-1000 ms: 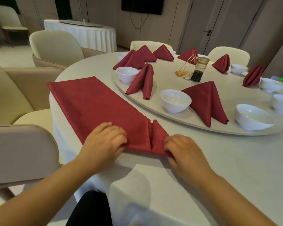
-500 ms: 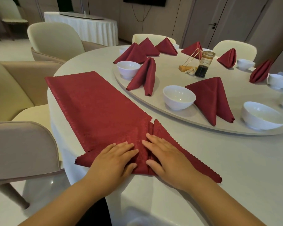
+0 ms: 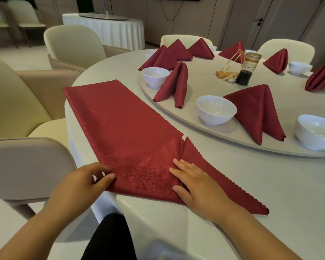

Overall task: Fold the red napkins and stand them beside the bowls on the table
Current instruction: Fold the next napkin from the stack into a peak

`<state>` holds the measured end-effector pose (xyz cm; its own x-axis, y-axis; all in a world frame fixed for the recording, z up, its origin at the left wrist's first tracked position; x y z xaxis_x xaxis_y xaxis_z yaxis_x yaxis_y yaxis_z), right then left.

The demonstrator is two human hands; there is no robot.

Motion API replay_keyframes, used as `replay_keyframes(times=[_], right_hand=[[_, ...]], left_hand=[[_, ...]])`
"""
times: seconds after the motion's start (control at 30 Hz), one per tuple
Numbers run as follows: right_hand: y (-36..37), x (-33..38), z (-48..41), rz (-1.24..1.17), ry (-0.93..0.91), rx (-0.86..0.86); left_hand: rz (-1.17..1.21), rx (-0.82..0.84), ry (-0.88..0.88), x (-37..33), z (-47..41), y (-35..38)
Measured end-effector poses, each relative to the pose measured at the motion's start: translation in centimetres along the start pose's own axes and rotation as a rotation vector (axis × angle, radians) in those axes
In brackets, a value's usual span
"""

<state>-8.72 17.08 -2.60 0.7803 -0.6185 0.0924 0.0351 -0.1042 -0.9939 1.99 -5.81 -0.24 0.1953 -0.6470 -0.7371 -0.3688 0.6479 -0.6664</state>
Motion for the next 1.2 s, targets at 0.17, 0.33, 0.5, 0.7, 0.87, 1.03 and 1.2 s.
replay_keyframes(times=[0.17,0.33,0.5,0.7,0.87,1.03,1.2], right_hand=[[-0.2,0.1,0.0,0.022,0.007,0.026],[0.0,0.1,0.0,0.054,0.006,0.017],[-0.3,0.4,0.0,0.021,0.007,-0.025],[-1.5,-0.6,-0.1,-0.012,0.181,-0.283],[-1.0,-1.6,-0.2,-0.037,0.19,-0.061],[-2.4,-2.6,0.1,-0.176,0.23,-0.08],[-3.7,-4.9,3.4,-0.196,0.312,-0.131]], left_hand=[[0.17,0.066,-0.264,1.2,0.6,-0.4],[0.353,0.073,-0.395,0.8,0.9,0.0],[0.539,-0.039,-0.327,-0.2,1.0,0.0],[0.782,-0.122,-0.211,-2.9,0.4,-0.5],[0.837,-0.094,-0.103,-6.4,-0.4,-0.3],[0.857,-0.025,0.024,-10.1,-1.0,0.6],[0.864,0.122,0.1,-13.2,-1.5,3.6]])
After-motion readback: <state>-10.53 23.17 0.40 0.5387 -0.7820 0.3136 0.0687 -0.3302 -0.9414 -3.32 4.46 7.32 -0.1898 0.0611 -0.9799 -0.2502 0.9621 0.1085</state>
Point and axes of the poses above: each hand's wrist, its own z-axis away from the middle knuckle, its own y-axis out of the palm, x = y × z, the point moved 1 cm from there along -z, towards the middle knuckle, and after that the axes turned 11 degrees about z, right-handed, at the moved point
